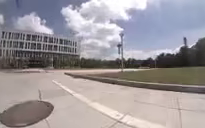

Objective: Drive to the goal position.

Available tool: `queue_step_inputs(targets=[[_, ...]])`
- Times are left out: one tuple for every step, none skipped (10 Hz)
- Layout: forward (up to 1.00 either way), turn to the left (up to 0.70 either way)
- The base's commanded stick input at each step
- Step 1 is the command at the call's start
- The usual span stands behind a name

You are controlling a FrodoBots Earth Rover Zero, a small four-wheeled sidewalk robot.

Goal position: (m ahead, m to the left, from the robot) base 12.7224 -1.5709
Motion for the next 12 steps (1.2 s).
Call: queue_step_inputs(targets=[[0.70,0.24],[0.70,0.35],[0.70,0.35],[0.70,0.35],[0.70,0.35],[0.70,0.35],[0.70,0.35],[0.70,0.35],[0.70,0.35],[0.70,0.35],[0.70,0.11],[0.70,0.00]])
